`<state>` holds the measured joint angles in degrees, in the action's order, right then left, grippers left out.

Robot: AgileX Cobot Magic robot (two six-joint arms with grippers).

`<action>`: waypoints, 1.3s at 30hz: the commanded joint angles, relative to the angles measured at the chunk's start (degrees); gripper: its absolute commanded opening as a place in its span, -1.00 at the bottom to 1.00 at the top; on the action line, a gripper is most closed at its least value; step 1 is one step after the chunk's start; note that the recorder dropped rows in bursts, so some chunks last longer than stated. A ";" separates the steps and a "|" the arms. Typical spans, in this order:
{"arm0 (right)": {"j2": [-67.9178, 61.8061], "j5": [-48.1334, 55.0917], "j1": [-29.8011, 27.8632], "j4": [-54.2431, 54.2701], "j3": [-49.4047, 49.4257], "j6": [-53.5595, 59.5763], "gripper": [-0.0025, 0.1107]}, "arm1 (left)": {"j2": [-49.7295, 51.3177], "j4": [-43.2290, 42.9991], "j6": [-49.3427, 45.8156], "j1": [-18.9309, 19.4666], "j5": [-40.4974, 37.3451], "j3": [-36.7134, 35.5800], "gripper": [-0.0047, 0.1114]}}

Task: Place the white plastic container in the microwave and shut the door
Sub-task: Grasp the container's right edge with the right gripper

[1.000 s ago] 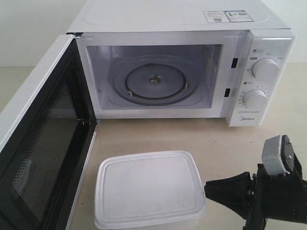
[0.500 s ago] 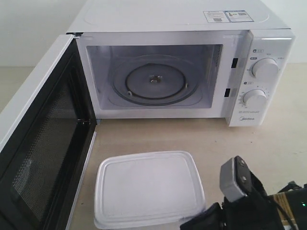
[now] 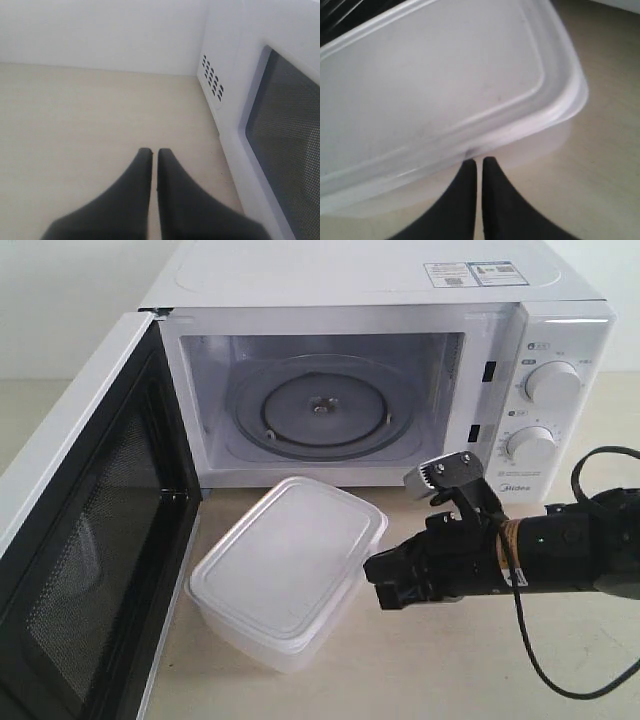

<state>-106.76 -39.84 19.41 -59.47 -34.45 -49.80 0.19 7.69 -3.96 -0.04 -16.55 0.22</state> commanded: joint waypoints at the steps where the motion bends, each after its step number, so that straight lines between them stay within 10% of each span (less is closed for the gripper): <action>1: 0.00 4.74 0.10 0.86 -1.62 -6.47 -0.96 | -0.19 0.45 0.47 -0.55 0.24 -0.22 -0.84; 6: 0.74 4.00 -0.89 0.98 -0.77 -21.03 -0.96 | -0.19 0.45 0.47 -0.55 0.24 -0.22 -0.84; 25: 6.02 -29.46 -1.16 22.45 17.10 17.85 -0.96 | -0.19 0.45 0.47 -0.55 0.24 -0.22 -0.84; 39: 6.02 -17.24 -1.16 18.61 17.10 -17.08 -0.96 | -0.19 0.45 0.47 -0.55 0.24 -0.22 -0.84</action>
<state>-101.37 -58.07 18.66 -40.51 -17.83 -59.90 0.19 7.69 -3.96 -0.04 -16.55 0.22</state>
